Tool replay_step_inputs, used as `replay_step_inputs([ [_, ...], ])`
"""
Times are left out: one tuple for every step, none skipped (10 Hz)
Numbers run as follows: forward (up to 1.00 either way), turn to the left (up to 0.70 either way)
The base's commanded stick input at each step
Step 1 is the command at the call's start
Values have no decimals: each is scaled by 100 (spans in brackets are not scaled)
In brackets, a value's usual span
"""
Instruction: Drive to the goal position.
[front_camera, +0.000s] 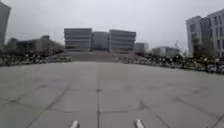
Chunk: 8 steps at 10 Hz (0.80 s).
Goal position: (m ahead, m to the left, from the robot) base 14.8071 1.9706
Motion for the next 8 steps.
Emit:
replay_step_inputs([
  [100, 0],
  [100, 0],
  [100, 0],
  [100, 0],
  [100, 0],
  [100, 0],
  [100, 0],
  [100, 0],
])
